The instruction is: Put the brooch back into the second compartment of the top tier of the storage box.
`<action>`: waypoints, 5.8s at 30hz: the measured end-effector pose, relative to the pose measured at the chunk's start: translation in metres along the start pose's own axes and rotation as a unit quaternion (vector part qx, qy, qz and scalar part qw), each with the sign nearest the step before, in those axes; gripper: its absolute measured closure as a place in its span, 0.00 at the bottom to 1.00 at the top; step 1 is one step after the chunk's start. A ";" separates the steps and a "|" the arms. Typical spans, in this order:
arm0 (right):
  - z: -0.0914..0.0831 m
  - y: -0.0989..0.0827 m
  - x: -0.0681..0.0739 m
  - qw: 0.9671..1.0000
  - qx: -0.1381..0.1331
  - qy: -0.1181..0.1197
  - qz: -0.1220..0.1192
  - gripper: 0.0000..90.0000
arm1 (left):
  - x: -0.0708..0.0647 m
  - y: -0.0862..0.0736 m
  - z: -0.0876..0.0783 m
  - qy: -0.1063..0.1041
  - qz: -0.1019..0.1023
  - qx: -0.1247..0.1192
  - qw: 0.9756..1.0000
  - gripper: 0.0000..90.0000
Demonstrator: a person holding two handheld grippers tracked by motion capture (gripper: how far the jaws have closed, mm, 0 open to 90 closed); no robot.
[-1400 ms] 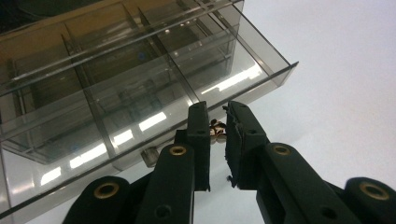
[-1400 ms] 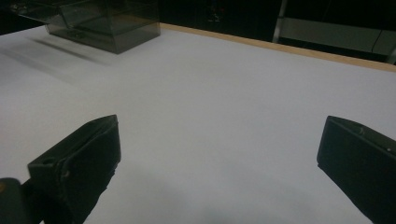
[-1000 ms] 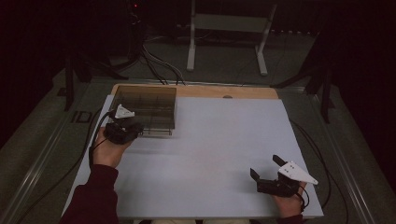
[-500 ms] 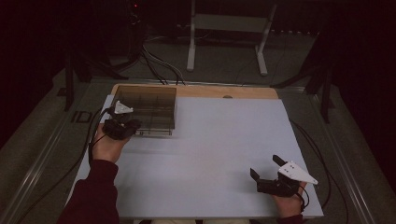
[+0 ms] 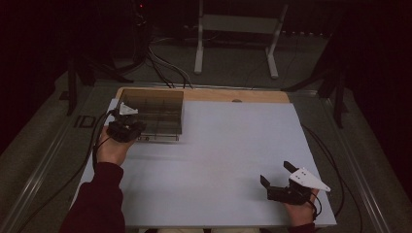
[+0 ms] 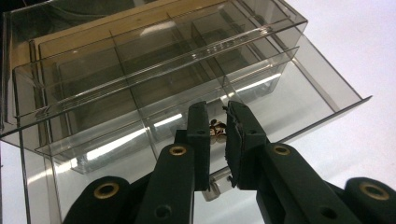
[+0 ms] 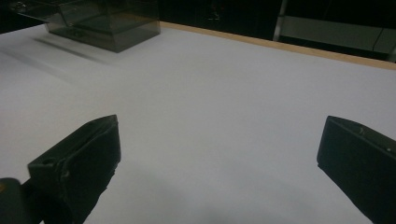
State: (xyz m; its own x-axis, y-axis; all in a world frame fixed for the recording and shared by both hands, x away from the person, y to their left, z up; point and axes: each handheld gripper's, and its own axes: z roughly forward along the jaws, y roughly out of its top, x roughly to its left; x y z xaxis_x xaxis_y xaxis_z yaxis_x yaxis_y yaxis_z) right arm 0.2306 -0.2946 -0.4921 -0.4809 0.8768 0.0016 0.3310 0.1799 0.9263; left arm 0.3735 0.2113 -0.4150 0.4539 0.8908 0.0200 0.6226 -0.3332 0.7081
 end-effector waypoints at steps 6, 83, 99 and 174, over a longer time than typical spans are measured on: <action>0.000 0.000 0.000 1.000 0.000 0.000 -0.001 0.00 | 0.003 0.001 0.004 0.000 -0.003 0.002 1.000 0.90; 0.000 0.000 -0.001 1.000 0.003 0.000 0.000 0.00 | 0.004 0.007 0.026 0.026 -0.035 0.015 0.999 0.38; 0.000 0.000 0.000 1.000 0.004 0.001 0.000 0.00 | -0.007 0.008 -0.004 0.022 -0.031 -0.037 0.999 0.01; 0.004 -0.001 0.004 1.000 0.008 0.011 -0.006 0.00 | -0.043 -0.134 -0.031 -0.006 -0.040 -0.200 0.979 0.02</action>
